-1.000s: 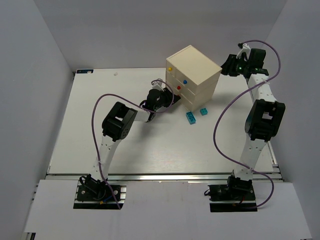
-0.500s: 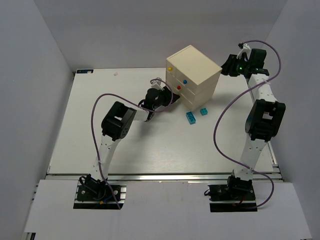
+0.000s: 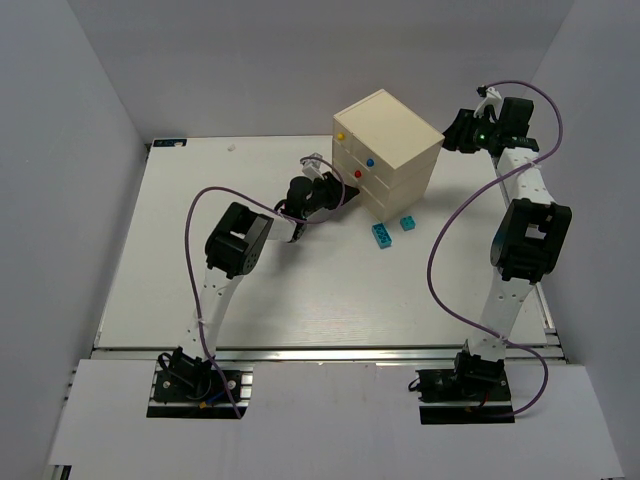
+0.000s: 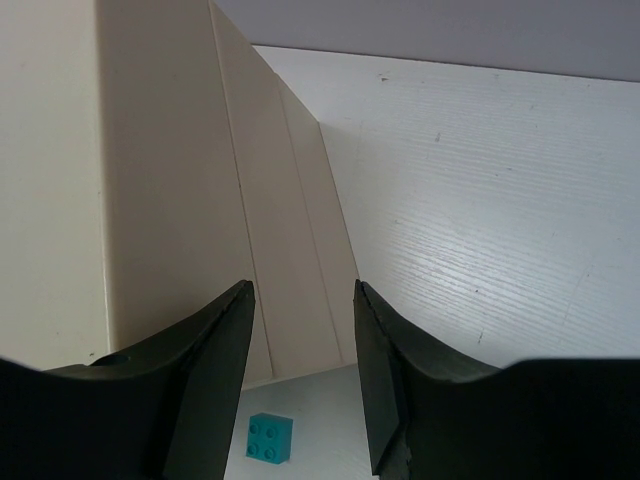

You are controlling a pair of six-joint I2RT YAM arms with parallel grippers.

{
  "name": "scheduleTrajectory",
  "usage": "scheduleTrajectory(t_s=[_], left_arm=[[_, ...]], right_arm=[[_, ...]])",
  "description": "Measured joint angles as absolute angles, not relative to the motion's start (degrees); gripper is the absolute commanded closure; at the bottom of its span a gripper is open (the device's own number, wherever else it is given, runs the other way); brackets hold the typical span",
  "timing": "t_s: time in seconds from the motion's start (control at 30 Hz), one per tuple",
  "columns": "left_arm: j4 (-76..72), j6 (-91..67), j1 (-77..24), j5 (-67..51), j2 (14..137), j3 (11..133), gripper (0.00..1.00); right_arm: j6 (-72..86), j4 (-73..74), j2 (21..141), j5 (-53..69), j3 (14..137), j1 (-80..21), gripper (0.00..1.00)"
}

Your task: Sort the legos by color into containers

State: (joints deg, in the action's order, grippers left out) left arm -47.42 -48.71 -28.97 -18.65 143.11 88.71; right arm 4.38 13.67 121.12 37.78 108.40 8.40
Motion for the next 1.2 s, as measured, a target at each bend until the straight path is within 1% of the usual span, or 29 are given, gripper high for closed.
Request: scheduleTrajectory(t_s=[0.03, 0.07, 0.1, 0.17, 0.2, 0.4, 0.93, 1.0, 1.03, 1.07, 1.1, 1.2], left_arm=[[-47.6, -48.8, -28.9, -19.0, 143.2, 88.7, 0.69], [-47.7, -48.9, -28.9, -19.1, 143.2, 88.7, 0.75], [-47.7, -48.9, -28.9, -19.2, 143.2, 88.7, 0.78], [-47.8, -48.9, -28.9, -19.2, 143.2, 88.7, 0.84], [-47.9, -48.9, -28.9, -19.2, 143.2, 88.6, 0.85], [-49.4, -48.5, -28.8, -18.4, 141.7, 85.3, 0.86], [-45.4, -41.8, -26.9, -19.6, 129.9, 70.6, 0.85], [-45.4, -41.5, -26.7, -20.1, 129.4, 69.8, 0.68], [-45.4, -41.3, -26.6, -20.4, 129.3, 69.7, 0.62], [-45.4, -41.2, -26.6, -20.6, 129.3, 69.7, 0.48], [-45.2, -40.7, -26.5, -20.7, 129.3, 69.7, 0.43], [-43.4, -40.7, -26.0, -21.1, 129.3, 69.7, 0.34]], right_arm=[[4.4, 13.7, 121.1, 37.8, 108.4, 8.4, 0.5], [4.3, 13.7, 121.1, 37.8, 108.4, 8.4, 0.5], [4.3, 13.7, 121.1, 37.9, 108.4, 8.4, 0.5], [4.3, 13.7, 121.1, 37.9, 108.4, 8.4, 0.5], [4.3, 13.7, 121.1, 37.9, 108.4, 8.4, 0.5], [4.3, 14.0, 121.1, 37.7, 108.2, 8.4, 0.49], [4.1, 16.9, 121.1, 34.4, 108.1, 8.4, 0.49], [4.1, 17.0, 121.1, 34.3, 108.1, 8.4, 0.39], [4.0, 17.1, 121.1, 34.3, 108.1, 8.4, 0.34], [3.8, 17.1, 121.1, 34.5, 108.1, 8.4, 0.28], [3.9, 17.0, 121.1, 34.5, 108.1, 8.4, 0.26], [2.5, 16.1, 119.5, 34.6, 105.3, 8.4, 0.23]])
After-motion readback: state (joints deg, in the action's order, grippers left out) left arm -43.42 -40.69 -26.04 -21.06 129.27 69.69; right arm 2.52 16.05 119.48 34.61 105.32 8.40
